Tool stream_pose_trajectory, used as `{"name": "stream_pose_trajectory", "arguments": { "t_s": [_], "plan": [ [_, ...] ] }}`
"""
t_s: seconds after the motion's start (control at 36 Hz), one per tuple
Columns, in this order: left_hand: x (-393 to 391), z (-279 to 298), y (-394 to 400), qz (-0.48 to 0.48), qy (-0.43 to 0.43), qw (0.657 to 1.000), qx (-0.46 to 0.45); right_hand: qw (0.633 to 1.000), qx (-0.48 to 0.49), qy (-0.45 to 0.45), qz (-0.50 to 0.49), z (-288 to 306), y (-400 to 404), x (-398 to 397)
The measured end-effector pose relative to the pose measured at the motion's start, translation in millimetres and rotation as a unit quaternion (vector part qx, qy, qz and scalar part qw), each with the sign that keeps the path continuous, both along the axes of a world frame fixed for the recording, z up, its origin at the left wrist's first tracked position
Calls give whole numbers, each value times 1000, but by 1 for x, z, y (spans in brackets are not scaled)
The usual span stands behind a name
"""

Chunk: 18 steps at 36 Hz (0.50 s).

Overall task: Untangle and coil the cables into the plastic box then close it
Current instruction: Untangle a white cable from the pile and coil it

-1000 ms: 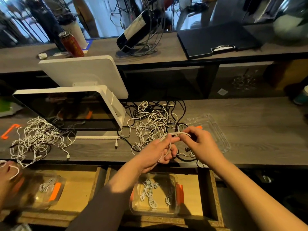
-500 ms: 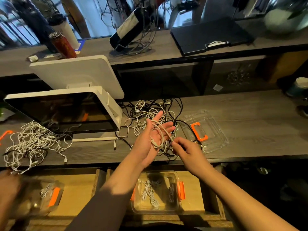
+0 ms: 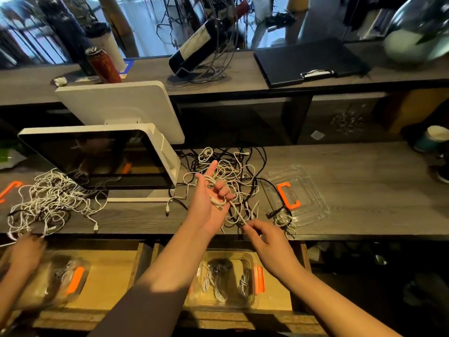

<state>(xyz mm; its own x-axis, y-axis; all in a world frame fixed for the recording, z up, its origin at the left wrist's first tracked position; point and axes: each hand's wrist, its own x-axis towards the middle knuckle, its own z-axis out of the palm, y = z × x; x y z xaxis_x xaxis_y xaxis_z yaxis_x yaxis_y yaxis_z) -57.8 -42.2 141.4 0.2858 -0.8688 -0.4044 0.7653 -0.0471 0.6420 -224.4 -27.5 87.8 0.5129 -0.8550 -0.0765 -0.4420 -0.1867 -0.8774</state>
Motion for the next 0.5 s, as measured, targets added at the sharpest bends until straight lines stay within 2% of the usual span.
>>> {"name": "stream_pose_trajectory", "arguments": {
  "t_s": [0.28, 0.5],
  "plan": [
    [4, 8, -1, 48, 15, 999, 11, 998, 13, -49, -29, 5, 16, 0],
    [3, 10, 0, 97, -41, 994, 10, 998, -51, 32, 17, 12, 20, 3]
  ]
}}
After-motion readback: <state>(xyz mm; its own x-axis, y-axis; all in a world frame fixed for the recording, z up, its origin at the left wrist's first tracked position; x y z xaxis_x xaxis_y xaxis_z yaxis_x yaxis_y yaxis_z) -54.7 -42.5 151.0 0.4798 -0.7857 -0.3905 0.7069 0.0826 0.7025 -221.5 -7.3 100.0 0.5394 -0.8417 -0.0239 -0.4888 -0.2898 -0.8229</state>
